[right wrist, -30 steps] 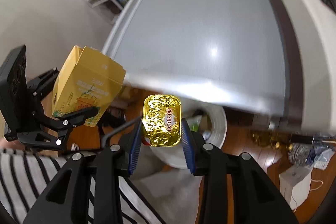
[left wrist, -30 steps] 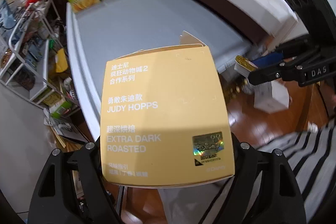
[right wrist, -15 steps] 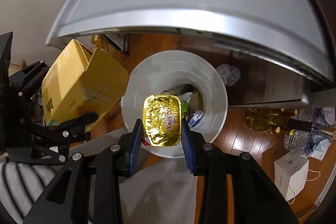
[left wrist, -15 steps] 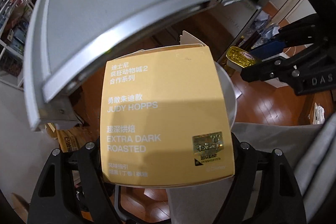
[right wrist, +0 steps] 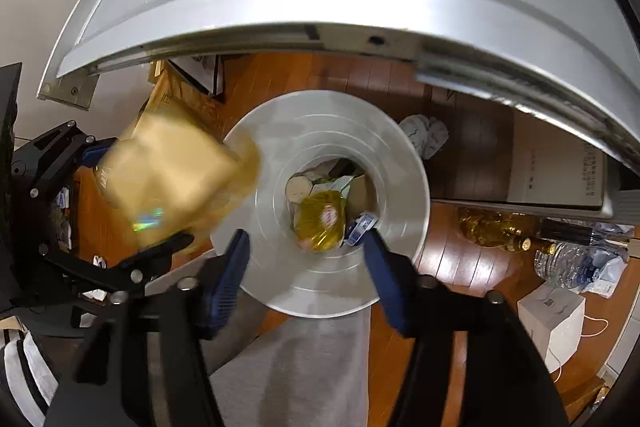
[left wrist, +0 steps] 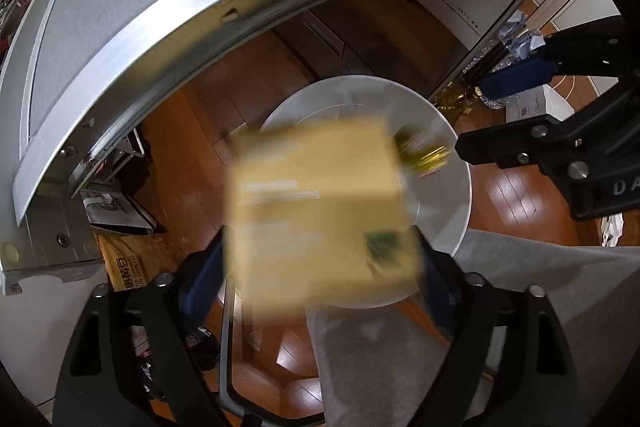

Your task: Collect trash

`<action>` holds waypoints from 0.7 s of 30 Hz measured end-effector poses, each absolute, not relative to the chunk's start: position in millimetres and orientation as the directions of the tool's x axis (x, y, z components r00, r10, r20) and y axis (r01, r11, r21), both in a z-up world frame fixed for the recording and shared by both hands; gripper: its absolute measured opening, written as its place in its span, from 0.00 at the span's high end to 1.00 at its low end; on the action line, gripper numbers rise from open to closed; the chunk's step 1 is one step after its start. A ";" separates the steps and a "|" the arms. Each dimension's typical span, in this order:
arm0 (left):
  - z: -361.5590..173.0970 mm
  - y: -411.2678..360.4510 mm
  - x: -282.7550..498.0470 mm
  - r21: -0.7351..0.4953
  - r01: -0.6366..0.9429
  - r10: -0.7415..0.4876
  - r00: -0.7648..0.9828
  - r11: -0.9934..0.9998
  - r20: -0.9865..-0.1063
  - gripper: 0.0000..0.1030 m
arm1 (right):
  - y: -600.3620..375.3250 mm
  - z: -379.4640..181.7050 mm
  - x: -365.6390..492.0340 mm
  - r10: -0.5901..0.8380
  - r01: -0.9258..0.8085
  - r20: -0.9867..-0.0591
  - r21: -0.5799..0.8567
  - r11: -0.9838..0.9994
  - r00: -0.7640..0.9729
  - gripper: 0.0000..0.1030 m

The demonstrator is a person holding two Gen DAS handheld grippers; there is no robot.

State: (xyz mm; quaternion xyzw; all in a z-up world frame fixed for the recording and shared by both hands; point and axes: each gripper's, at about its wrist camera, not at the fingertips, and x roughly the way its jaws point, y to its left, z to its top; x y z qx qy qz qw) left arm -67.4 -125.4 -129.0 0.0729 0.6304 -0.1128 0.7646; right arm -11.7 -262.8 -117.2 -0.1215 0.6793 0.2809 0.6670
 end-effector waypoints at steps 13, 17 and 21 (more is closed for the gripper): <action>-95.0 -111.4 -75.0 -0.079 0.222 -0.125 0.201 0.972 -0.972 0.15 | -273.7 -85.6 -19.7 0.200 -0.548 -0.978 0.199 0.813 -0.060 0.20; -64.6 -108.7 -76.5 -0.080 0.184 -0.128 0.267 0.980 -0.955 0.15 | -279.1 -60.7 -18.7 0.228 -0.537 -0.973 0.212 0.817 -0.037 0.15; -22.3 -97.0 -76.0 -0.085 0.117 -0.123 0.370 0.989 -0.921 0.15 | -279.1 -19.3 -12.2 0.298 -0.527 -0.954 0.239 0.815 0.029 0.14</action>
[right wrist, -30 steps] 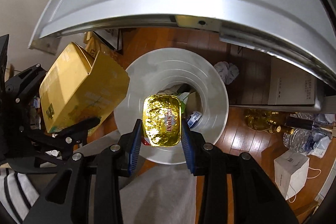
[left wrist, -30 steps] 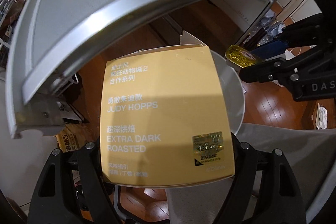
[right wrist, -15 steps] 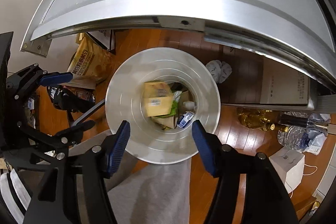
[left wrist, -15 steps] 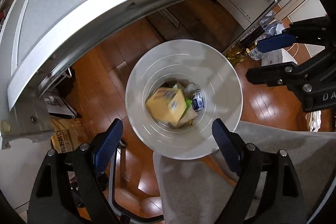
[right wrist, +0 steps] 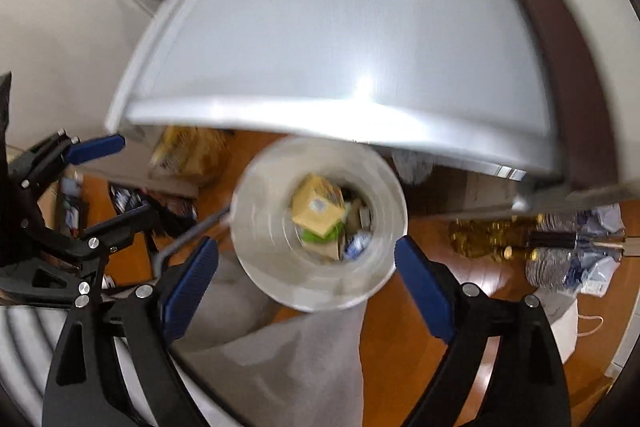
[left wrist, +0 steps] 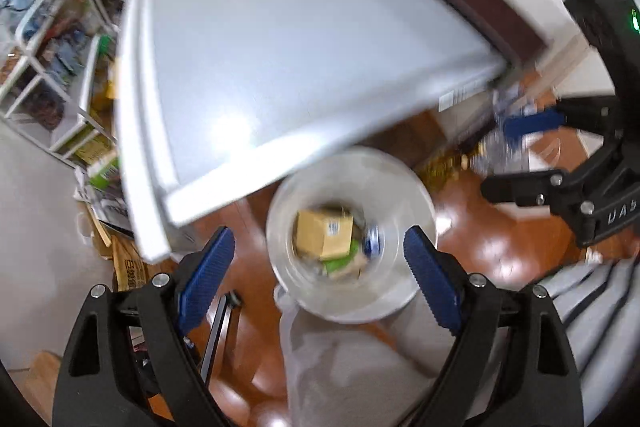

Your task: Collect trash

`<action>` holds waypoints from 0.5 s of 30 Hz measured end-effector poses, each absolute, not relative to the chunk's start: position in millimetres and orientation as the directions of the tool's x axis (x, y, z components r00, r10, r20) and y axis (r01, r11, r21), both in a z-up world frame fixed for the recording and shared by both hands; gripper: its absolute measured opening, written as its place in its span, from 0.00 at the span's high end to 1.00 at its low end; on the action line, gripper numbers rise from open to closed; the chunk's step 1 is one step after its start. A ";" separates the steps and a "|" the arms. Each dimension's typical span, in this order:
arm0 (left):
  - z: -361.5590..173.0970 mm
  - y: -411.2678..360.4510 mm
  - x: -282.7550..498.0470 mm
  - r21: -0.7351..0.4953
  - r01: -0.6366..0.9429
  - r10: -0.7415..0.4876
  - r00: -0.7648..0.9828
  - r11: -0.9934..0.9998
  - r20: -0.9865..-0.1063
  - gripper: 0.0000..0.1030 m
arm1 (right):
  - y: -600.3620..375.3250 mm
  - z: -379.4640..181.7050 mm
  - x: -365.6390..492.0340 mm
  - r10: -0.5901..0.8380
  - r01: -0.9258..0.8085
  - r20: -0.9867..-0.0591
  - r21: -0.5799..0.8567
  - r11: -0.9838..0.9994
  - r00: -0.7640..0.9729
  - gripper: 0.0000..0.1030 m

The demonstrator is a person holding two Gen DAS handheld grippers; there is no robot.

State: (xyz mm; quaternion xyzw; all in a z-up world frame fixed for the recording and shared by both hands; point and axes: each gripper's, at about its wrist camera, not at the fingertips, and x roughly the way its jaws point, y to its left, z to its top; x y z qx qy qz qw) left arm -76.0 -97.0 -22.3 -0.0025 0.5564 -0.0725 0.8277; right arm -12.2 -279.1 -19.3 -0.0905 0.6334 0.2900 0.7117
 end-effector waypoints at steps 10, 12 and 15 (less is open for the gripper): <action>33.9 -56.9 -43.8 -0.081 -0.066 -0.029 0.564 0.995 -0.825 0.15 | -258.1 48.4 28.4 0.414 -0.518 -0.862 0.222 0.826 0.291 0.09; 40.6 -49.3 -34.3 -0.071 -0.102 0.003 0.596 0.992 -0.803 0.15 | -250.2 54.4 37.2 0.420 -0.514 -0.840 0.207 0.833 0.343 0.09; 51.4 -37.7 -22.4 -0.079 -0.154 0.037 0.633 0.985 -0.773 0.15 | -246.1 58.3 47.0 0.433 -0.503 -0.798 0.192 0.842 0.420 0.09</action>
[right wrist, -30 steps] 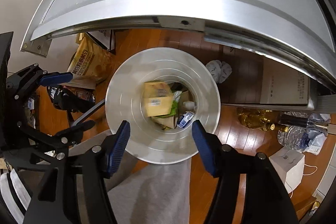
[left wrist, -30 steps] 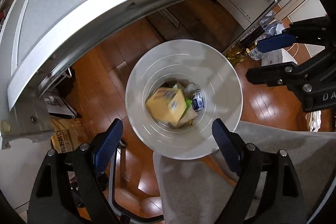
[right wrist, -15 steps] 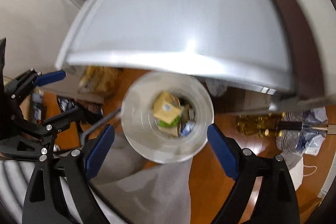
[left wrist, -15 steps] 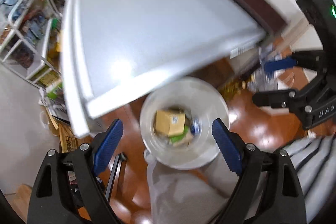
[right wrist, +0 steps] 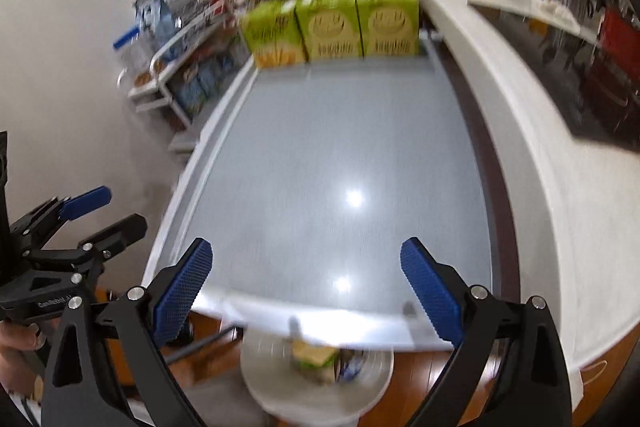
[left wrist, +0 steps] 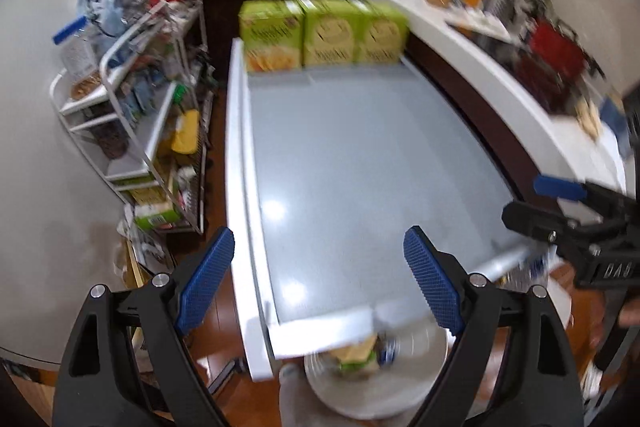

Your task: Collect trash

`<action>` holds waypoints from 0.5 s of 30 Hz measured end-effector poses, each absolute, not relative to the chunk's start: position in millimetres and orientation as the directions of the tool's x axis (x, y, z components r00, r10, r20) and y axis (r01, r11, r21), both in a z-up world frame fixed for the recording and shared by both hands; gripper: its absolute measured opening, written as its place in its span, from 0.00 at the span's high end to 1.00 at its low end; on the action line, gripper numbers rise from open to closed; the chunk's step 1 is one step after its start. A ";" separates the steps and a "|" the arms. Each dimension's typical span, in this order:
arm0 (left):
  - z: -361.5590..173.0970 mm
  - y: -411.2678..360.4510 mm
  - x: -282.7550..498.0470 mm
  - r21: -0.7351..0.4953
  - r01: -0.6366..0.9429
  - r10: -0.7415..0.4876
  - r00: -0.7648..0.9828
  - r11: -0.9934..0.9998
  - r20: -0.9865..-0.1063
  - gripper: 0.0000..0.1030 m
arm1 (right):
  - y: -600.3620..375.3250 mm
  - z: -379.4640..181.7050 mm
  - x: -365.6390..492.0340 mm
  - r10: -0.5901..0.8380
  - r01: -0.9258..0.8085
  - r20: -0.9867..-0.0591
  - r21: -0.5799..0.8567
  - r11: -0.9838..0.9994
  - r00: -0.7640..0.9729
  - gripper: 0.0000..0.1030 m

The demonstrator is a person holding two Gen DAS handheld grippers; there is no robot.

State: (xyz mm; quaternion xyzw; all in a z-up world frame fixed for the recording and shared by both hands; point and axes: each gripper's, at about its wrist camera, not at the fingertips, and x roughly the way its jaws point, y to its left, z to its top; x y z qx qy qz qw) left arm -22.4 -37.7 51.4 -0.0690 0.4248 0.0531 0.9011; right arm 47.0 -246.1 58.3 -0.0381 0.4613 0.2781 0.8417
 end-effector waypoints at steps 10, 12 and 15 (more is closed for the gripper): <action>59.3 -7.9 2.5 -0.047 -0.268 0.156 0.686 0.962 -0.711 0.15 | -236.3 71.1 75.0 0.407 -0.462 -0.736 0.145 0.875 0.540 0.09; 60.8 -6.5 0.9 -0.032 -0.282 0.183 0.700 0.959 -0.691 0.15 | -233.2 73.7 73.9 0.402 -0.467 -0.726 0.126 0.875 0.558 0.09; 62.4 -0.3 1.8 -0.032 -0.309 0.206 0.702 0.951 -0.681 0.15 | -230.4 73.9 73.1 0.392 -0.473 -0.724 0.102 0.875 0.568 0.08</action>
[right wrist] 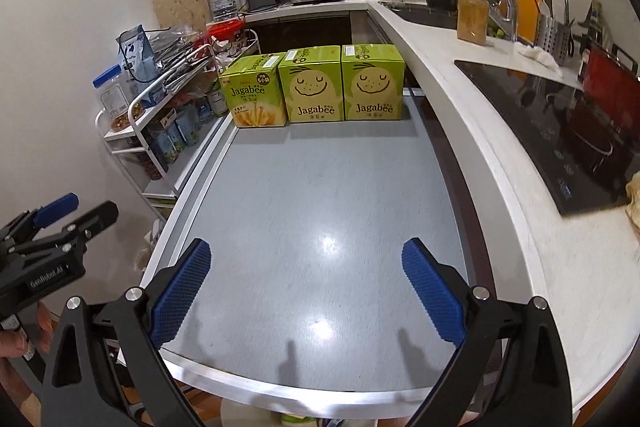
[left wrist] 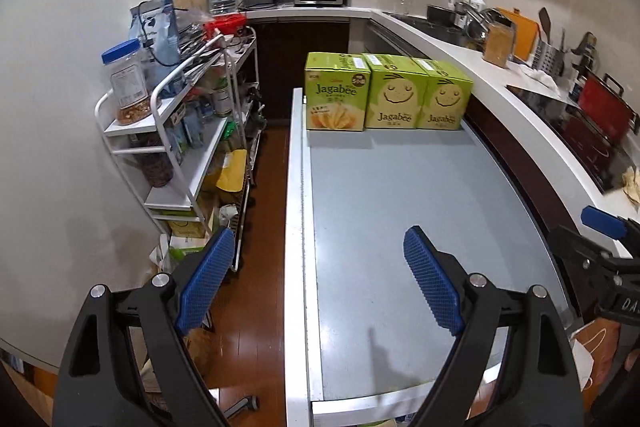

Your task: Collect trash

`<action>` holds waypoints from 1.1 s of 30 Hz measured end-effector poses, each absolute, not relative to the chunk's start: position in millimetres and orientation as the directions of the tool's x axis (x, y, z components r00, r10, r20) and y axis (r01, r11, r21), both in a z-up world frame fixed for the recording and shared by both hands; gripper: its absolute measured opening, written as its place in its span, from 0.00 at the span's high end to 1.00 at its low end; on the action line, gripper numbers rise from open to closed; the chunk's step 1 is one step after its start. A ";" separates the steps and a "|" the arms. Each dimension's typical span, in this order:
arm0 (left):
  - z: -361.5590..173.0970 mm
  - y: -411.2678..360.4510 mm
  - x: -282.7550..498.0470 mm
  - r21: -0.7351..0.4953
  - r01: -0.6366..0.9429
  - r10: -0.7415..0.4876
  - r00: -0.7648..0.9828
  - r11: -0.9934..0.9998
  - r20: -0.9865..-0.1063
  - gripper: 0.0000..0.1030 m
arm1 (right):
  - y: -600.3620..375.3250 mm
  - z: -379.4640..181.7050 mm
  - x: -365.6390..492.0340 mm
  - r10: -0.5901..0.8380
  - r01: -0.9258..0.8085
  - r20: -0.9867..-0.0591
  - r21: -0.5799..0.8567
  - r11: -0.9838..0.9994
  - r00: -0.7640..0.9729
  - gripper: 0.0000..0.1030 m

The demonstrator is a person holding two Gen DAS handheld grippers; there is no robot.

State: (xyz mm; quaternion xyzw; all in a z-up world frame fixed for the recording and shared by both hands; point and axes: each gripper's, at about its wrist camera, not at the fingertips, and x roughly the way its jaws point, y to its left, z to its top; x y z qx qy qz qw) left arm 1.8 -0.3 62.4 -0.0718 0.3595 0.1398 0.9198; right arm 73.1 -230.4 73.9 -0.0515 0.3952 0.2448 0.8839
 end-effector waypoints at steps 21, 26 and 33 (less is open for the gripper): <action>71.7 1.8 6.8 -0.064 -0.286 0.169 0.715 0.956 -0.679 0.15 | -221.3 82.0 77.8 0.372 -0.472 -0.702 0.057 0.880 0.608 0.07; 76.6 1.7 8.7 -0.039 -0.309 0.205 0.715 0.950 -0.668 0.14 | -220.8 85.1 78.7 0.374 -0.472 -0.693 0.056 0.880 0.616 0.05; 85.6 2.1 7.6 -0.060 -0.314 0.205 0.740 0.947 -0.640 0.01 | -219.6 88.9 82.6 0.373 -0.470 -0.688 0.052 0.881 0.623 0.05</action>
